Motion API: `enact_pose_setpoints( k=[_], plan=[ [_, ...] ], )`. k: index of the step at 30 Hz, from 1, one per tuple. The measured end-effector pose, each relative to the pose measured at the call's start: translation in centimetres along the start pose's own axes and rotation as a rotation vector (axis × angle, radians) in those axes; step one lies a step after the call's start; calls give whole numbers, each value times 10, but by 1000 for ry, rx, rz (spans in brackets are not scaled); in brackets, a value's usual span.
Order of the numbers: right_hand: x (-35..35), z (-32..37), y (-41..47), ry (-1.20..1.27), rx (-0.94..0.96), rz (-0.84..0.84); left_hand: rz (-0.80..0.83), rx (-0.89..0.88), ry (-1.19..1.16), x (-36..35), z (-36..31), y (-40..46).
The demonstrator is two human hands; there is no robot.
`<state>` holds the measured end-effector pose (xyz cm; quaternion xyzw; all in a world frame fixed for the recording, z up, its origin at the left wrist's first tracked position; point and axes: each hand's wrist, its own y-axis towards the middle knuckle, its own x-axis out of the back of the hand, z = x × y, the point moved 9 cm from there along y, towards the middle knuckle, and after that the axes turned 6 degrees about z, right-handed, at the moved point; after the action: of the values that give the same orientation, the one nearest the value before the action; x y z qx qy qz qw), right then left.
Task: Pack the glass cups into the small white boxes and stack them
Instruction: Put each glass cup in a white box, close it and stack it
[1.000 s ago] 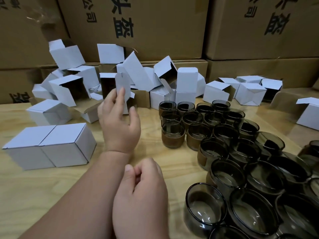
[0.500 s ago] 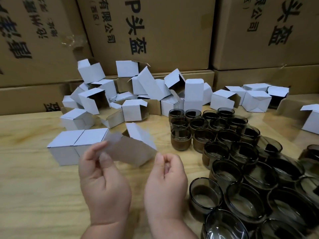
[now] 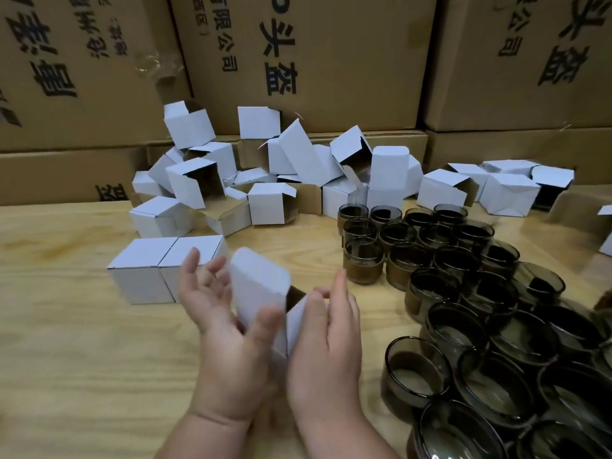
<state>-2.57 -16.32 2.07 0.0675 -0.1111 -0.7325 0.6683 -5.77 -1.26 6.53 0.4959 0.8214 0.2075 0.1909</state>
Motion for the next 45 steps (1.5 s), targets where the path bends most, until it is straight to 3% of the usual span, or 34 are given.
enact_pose_setpoints(
  k=[2, 5, 12, 17, 25, 37, 45],
  plan=[
    [4, 0, 1, 43, -1, -34, 149, 55, 63, -20, 11, -9],
    [7, -2, 0, 104, -22, -73, 186, 88, 95, -22, 21, -4],
    [9, -1, -2, 93, 22, -115, -46, 138, 287, -3, 32, -3],
    [-1, 0, -3, 22, -8, -11, 29, 139, 248, -8, 34, -2],
    [-10, 0, -7, -98, -2, 68, 256, 311, 40, -29, 47, -6],
    [-7, 28, -15, -200, 84, 29, 240, 307, 94, -30, 44, -3],
    [-3, 8, -7, -143, 5, 8, 201, 337, 73, -22, 48, -2]
  ],
)
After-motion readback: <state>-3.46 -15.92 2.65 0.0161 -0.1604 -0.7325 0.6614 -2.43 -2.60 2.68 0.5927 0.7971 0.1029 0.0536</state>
